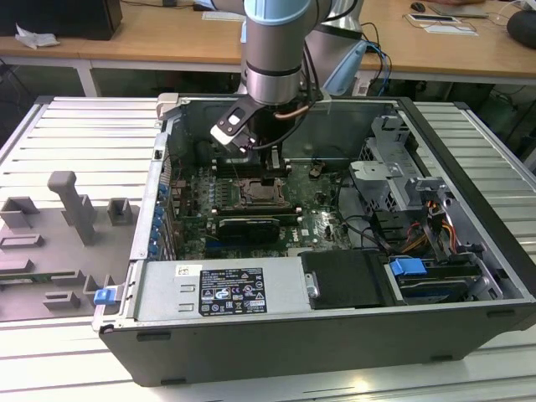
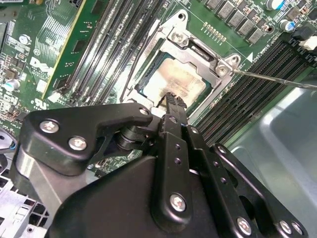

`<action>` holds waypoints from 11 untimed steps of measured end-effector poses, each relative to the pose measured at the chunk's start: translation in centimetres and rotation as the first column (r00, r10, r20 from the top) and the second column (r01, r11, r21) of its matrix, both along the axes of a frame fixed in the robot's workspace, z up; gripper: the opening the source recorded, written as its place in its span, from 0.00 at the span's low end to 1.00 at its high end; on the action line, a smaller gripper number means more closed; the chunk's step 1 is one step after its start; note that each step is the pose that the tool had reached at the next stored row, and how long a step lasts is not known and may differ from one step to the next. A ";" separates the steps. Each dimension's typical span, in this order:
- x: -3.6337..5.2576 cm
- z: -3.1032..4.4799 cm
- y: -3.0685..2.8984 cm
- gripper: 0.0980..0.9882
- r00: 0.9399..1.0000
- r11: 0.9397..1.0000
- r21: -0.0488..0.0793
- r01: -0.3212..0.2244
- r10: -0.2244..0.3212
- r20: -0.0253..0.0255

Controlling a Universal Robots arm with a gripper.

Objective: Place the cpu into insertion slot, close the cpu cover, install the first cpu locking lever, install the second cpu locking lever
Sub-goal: 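Install the first cpu locking lever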

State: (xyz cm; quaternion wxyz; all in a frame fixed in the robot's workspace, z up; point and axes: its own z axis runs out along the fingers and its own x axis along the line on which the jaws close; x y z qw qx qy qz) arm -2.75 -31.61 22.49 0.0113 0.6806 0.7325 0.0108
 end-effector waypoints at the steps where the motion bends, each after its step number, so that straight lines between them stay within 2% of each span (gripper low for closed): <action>1: 0.00 0.04 0.00 0.01 1.000 1.000 0.000 0.000 0.000 0.000; 6: 0.00 0.26 0.00 0.01 1.000 1.000 0.000 0.000 0.000 0.000; 11: 0.00 0.84 0.00 0.01 1.000 1.000 0.000 0.000 0.000 0.000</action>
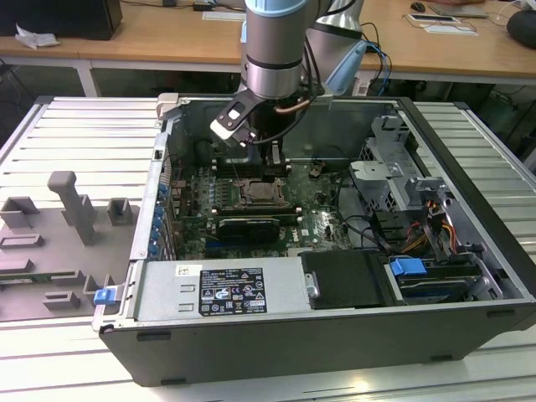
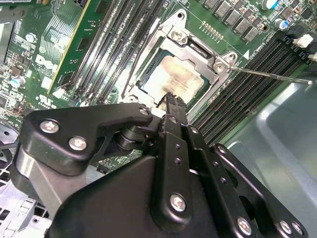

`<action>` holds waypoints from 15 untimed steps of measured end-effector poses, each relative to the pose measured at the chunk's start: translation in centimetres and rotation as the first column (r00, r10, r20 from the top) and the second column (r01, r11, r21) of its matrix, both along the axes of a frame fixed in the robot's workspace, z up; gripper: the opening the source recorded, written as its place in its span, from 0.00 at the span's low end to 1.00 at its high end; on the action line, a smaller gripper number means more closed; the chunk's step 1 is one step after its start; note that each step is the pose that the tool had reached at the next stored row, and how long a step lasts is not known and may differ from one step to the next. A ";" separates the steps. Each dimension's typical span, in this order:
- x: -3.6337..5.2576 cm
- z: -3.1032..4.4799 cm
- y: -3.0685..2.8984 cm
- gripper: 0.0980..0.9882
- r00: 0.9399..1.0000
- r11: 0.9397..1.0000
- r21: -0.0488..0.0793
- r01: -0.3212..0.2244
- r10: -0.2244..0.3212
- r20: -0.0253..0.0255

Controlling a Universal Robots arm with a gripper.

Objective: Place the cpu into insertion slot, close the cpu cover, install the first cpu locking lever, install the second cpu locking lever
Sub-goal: 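Install the first cpu locking lever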

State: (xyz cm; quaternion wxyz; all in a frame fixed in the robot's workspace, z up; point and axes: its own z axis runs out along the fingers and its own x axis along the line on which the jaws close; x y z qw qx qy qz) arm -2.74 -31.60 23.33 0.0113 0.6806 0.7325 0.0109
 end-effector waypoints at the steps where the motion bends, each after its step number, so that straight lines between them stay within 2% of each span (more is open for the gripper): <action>1: 0.00 0.07 0.00 0.01 1.000 1.000 0.000 0.000 0.000 0.000; 15: 0.00 0.75 0.00 0.01 1.000 1.000 0.000 0.000 0.000 0.000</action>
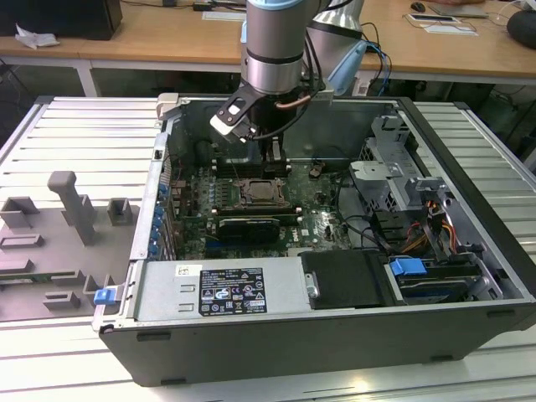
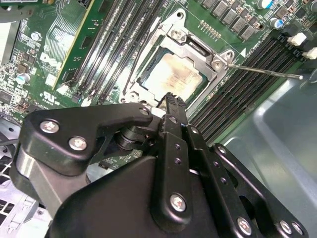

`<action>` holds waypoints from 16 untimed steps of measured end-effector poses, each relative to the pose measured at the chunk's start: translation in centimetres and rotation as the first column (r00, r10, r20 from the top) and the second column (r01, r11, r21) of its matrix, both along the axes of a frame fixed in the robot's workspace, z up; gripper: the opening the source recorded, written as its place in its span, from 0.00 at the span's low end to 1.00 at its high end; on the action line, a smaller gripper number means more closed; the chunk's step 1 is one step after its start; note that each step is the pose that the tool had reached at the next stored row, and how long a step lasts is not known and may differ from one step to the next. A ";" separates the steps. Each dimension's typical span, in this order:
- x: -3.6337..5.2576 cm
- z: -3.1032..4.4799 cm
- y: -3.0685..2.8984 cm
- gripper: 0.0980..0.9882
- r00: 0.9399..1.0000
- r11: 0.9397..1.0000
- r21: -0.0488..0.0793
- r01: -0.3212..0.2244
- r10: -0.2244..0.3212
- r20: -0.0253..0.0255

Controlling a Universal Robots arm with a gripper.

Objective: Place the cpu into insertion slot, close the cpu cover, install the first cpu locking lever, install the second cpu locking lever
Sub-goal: 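Install the first cpu locking lever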

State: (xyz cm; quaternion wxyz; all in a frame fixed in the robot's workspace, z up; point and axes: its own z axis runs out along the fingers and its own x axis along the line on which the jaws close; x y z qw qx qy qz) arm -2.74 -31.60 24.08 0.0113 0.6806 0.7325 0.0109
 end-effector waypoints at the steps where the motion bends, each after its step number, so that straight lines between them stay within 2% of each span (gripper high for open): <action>1: 0.00 0.03 0.00 0.01 1.000 1.000 0.000 0.000 0.000 0.000; 16: 0.00 0.47 0.00 0.01 1.000 1.000 0.000 0.000 0.000 0.000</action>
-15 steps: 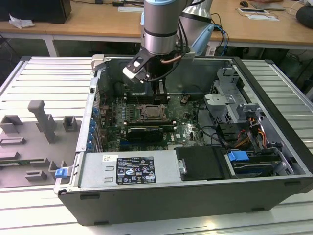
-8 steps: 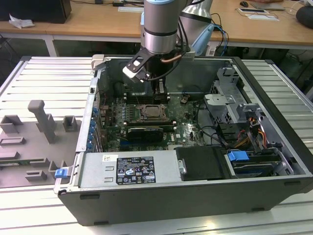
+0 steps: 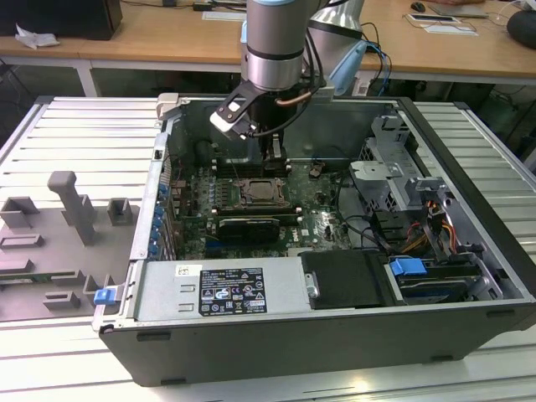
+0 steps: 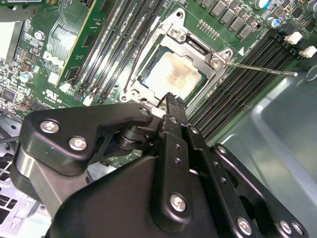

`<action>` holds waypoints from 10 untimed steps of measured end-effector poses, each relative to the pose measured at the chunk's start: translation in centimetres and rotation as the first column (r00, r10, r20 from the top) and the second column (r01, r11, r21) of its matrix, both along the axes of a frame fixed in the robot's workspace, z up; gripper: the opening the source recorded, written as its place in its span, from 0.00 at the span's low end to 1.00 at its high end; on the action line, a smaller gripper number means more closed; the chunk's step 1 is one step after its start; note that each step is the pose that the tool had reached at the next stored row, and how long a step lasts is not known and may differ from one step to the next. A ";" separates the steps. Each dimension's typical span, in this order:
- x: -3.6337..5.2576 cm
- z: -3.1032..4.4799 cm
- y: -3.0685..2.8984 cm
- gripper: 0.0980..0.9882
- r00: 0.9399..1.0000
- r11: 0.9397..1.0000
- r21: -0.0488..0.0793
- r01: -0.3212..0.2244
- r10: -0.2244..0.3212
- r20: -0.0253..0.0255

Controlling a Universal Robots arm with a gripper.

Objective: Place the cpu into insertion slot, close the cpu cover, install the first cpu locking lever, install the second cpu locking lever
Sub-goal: 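Install the first cpu locking lever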

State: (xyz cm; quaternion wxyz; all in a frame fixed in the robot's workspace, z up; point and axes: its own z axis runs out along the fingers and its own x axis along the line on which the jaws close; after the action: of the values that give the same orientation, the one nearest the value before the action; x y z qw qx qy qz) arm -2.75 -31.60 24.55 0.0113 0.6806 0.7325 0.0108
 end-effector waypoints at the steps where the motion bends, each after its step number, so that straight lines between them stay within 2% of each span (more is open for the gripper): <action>1: 0.00 0.03 0.00 0.01 1.000 1.000 0.000 0.000 0.000 0.000; 10: 0.00 0.40 0.00 0.01 1.000 1.000 0.000 0.000 0.000 0.000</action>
State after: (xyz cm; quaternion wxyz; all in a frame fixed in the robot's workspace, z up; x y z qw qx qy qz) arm -2.74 -31.61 24.95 0.0114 0.6806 0.7325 0.0108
